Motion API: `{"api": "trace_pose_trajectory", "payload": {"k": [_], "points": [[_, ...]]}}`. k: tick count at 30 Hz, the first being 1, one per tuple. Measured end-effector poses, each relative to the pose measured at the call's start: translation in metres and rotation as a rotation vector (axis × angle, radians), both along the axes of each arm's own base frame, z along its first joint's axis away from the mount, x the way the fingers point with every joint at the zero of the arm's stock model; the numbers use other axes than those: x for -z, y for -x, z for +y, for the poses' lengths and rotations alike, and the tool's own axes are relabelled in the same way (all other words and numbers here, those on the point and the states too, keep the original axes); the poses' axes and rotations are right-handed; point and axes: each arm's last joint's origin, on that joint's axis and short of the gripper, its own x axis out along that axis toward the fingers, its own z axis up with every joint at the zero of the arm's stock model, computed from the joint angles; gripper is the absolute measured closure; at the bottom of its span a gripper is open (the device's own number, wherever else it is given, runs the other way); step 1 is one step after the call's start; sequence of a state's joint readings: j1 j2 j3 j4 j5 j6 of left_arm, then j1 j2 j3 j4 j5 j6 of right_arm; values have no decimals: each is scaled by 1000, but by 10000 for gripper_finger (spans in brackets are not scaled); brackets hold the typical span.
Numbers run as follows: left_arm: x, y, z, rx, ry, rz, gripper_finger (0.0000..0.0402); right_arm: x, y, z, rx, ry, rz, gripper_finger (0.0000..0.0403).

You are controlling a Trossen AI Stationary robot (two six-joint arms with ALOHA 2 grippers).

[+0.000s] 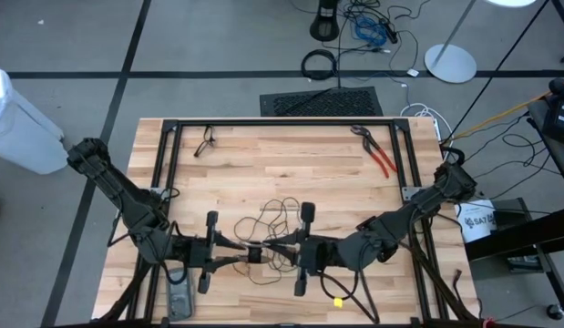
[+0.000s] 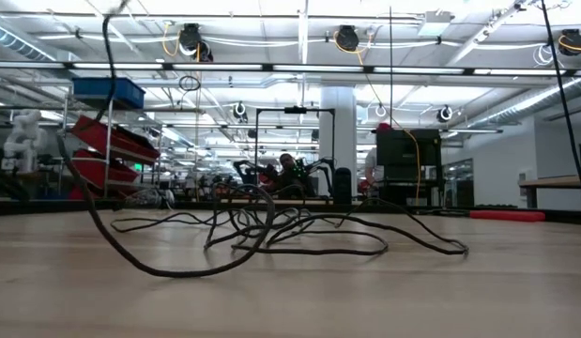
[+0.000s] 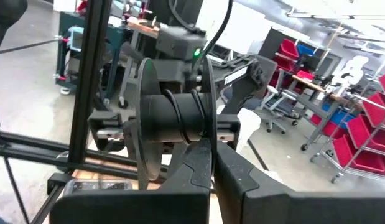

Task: Coil cords
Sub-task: Coil the black wire onto the spool

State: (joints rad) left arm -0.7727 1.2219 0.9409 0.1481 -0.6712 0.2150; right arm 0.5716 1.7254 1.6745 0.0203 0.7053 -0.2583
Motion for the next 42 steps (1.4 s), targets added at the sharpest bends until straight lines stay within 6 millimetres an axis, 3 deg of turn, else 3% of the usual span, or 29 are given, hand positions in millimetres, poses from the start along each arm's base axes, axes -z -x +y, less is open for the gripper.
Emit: {"api": "trace_pose_trajectory", "payload": {"k": [9,22,32,42], "points": [[1,-1,-1,-3,23,6,290,-4,8,7,-22,34,-3,403],[18,-16,-18,104,46,27,290,-3,9,4,85,79,13,403],[27,-27,-13,66,28,57,290,-3,9,4,85,91,21,403],[27,-25,-14,62,25,59,290,-2,9,3,92,96,23,403]]}}
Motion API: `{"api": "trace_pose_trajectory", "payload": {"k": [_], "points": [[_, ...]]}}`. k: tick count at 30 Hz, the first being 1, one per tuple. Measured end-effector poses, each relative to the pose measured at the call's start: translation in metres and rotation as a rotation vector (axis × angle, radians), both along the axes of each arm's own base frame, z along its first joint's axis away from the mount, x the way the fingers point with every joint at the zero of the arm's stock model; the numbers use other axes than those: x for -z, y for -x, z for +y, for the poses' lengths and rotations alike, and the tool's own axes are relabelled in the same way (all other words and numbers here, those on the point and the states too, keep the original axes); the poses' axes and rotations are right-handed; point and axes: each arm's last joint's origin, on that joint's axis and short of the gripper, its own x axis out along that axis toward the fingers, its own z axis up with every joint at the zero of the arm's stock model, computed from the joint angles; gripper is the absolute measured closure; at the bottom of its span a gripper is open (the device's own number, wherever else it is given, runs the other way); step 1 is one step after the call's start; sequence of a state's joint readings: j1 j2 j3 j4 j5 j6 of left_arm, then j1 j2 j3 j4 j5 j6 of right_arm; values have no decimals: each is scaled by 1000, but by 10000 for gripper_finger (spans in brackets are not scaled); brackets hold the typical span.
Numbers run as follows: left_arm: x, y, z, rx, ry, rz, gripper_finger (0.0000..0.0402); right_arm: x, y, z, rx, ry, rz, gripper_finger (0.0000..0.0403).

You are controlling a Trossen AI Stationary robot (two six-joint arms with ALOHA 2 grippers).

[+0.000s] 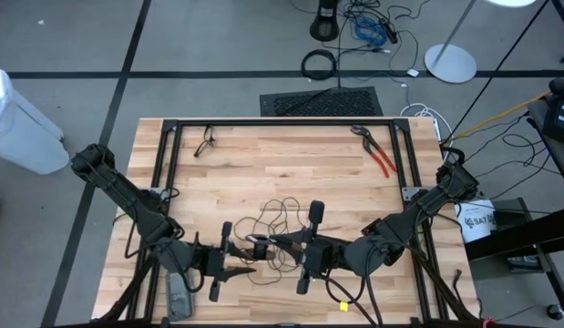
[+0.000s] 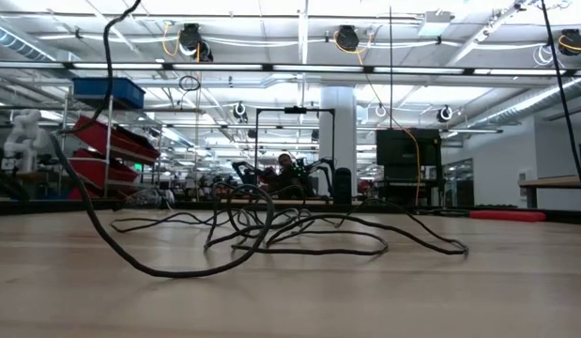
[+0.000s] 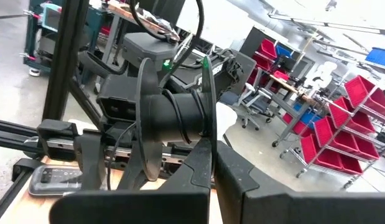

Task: Coil cords
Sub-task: Coil the black wire onto the spool

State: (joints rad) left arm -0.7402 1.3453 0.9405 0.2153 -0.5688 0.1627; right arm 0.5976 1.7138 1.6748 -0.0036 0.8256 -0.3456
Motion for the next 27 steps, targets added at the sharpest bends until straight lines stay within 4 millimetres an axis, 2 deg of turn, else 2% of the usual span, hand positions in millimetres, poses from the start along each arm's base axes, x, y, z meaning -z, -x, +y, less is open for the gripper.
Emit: {"api": "trace_pose_trajectory", "payload": {"k": [5,9,15,21,27], "points": [[-8,8,-9,55,5,2,290,0,3,1,64,35,8,403],[-15,9,-11,15,82,4,290,-3,6,3,58,27,1,403],[-12,10,-9,-29,96,37,290,-4,10,7,42,28,-1,403],[-11,9,-3,-193,54,19,290,-4,10,7,42,29,-1,403],[-11,9,-4,-173,58,22,290,-4,10,7,43,29,-1,403]]}}
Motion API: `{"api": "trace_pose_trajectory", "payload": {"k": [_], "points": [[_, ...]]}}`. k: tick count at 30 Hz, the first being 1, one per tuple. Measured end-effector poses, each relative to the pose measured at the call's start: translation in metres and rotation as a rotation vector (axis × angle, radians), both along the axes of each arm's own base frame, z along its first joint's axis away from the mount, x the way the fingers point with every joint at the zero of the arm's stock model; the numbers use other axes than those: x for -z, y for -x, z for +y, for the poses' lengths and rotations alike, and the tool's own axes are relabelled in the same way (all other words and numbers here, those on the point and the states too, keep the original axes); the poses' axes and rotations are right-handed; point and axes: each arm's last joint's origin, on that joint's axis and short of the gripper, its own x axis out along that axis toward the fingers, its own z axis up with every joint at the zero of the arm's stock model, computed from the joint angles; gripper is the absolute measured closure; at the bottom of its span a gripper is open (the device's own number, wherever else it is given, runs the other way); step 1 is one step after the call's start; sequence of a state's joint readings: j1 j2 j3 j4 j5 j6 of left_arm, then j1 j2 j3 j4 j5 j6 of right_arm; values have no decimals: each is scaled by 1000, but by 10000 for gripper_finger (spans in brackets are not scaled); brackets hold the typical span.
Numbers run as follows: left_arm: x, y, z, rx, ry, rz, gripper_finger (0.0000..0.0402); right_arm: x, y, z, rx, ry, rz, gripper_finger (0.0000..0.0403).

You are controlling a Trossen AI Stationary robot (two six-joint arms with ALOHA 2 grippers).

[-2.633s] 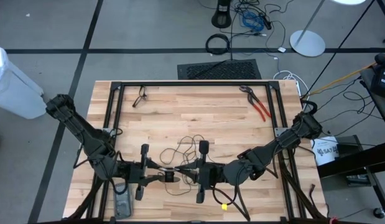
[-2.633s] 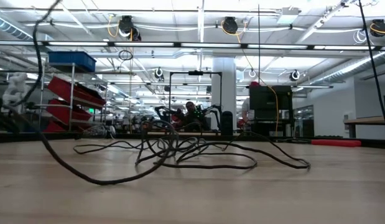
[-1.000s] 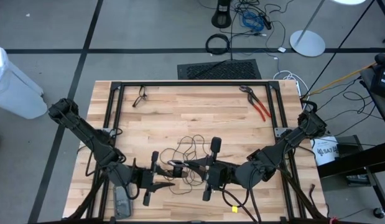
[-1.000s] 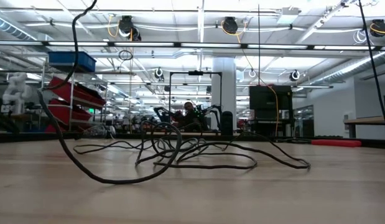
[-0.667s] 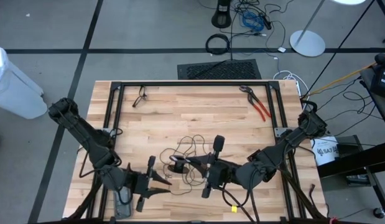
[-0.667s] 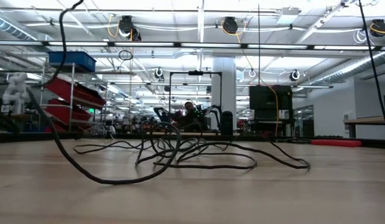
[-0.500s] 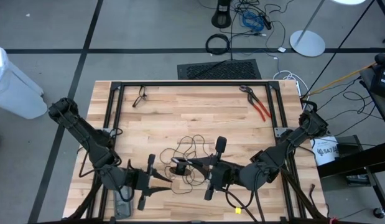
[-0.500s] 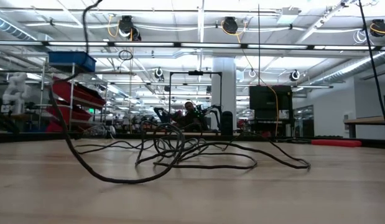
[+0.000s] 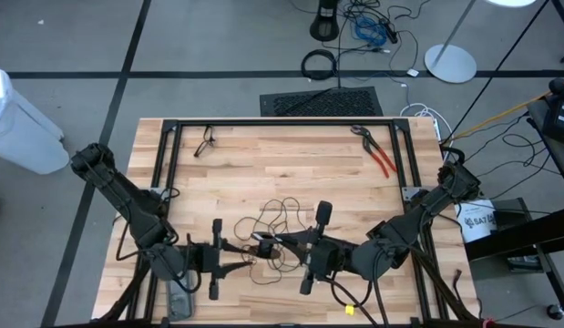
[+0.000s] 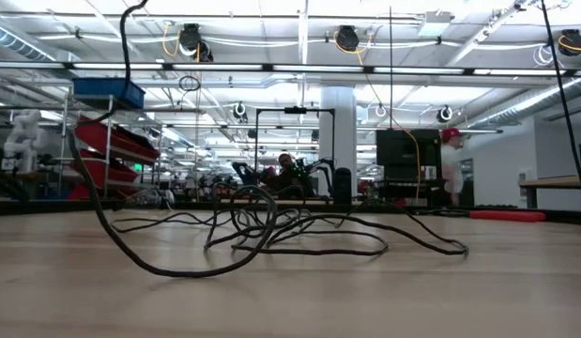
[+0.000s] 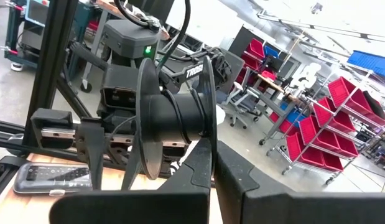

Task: Coil cords
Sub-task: Coil the black wire onto the spool

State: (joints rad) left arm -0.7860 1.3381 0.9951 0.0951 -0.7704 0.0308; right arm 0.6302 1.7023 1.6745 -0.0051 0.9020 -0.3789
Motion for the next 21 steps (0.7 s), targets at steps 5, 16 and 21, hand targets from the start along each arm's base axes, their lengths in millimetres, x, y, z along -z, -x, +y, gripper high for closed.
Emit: {"api": "trace_pose_trajectory", "payload": {"k": [5,16,21], "points": [[0,-2,2,-12,15,0,290,0,0,0,0,0,0,403],[11,-14,4,-15,33,34,290,0,0,0,-1,0,0,403],[17,-23,8,-19,23,58,290,0,0,0,0,0,1,403]]}}
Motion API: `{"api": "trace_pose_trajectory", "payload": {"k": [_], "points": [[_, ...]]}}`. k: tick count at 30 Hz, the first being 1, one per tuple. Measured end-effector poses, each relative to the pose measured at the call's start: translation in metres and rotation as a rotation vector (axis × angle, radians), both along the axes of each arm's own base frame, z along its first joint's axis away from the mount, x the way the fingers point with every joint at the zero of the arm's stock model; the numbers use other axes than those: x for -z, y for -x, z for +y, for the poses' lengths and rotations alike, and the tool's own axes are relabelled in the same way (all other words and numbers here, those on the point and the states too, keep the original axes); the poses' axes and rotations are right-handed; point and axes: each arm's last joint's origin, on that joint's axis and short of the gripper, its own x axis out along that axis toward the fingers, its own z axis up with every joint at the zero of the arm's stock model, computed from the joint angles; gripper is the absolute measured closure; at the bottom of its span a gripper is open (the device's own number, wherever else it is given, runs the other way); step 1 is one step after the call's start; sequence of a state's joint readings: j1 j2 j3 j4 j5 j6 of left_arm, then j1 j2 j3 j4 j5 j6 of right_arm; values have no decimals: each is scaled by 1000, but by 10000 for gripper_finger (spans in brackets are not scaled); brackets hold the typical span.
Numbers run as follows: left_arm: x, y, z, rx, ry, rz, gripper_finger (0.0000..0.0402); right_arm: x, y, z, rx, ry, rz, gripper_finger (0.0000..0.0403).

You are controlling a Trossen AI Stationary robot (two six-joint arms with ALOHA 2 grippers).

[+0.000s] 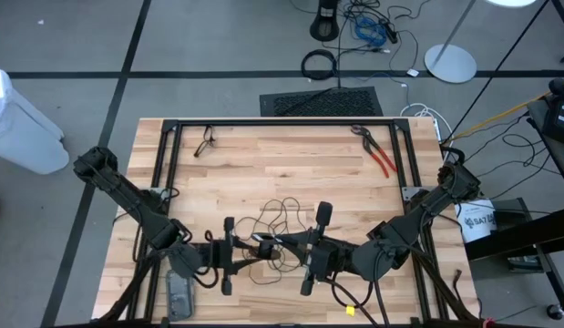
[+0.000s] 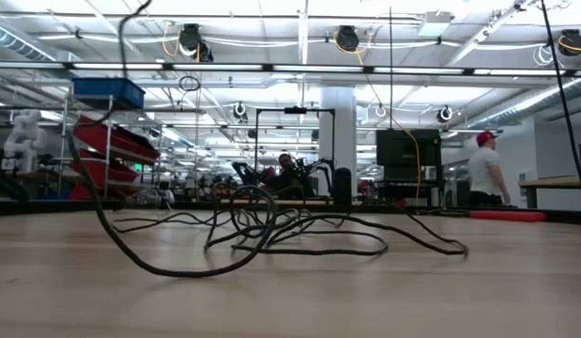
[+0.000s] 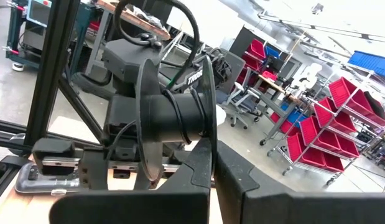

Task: Coil cords
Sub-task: Coil the black wire onto the spool

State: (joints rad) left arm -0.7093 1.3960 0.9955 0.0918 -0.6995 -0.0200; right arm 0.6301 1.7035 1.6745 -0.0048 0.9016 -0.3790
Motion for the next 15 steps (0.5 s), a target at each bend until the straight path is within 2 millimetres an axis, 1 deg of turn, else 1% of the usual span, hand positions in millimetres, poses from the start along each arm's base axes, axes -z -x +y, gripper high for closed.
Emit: {"api": "trace_pose_trajectory", "payload": {"k": [3,15], "points": [[-1,-2,2,-10,4,-5,290,0,0,0,0,0,0,403],[-1,0,1,5,-22,-4,290,1,0,0,18,12,7,403]]}}
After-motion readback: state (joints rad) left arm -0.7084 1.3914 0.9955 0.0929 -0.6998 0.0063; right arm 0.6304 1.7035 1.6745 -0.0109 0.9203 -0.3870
